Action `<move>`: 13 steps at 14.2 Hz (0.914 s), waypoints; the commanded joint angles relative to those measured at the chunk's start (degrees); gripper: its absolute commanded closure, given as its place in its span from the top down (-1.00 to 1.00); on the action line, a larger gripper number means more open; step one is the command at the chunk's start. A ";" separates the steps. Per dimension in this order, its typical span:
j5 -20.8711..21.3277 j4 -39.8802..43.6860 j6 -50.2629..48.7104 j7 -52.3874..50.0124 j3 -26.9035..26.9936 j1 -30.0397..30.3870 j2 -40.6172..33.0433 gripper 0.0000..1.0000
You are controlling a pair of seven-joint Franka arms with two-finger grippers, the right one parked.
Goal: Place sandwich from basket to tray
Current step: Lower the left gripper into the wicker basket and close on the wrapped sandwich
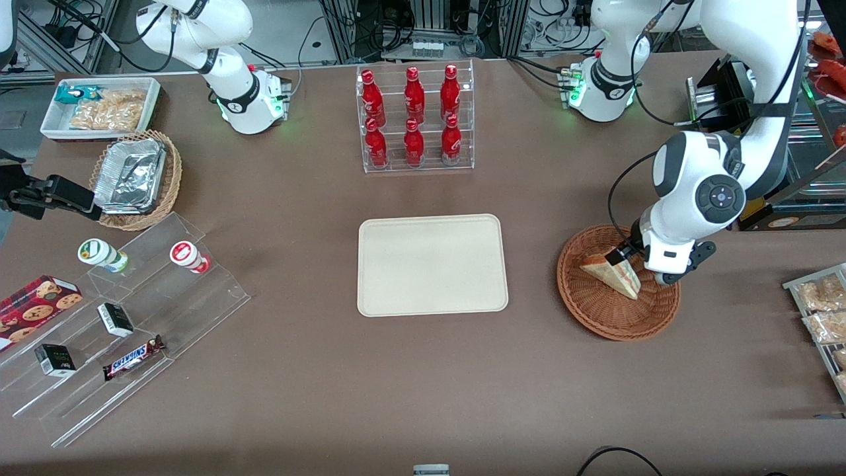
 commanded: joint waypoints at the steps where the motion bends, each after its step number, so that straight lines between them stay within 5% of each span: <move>1: -0.18 0.05 2.04 -5.17 1.09 -0.86 1.63 1.00; 6: -0.35 -0.04 6.34 -14.41 1.09 -0.95 4.18 1.00; 13: -0.44 1.98 7.06 -15.03 1.09 -1.21 4.72 1.00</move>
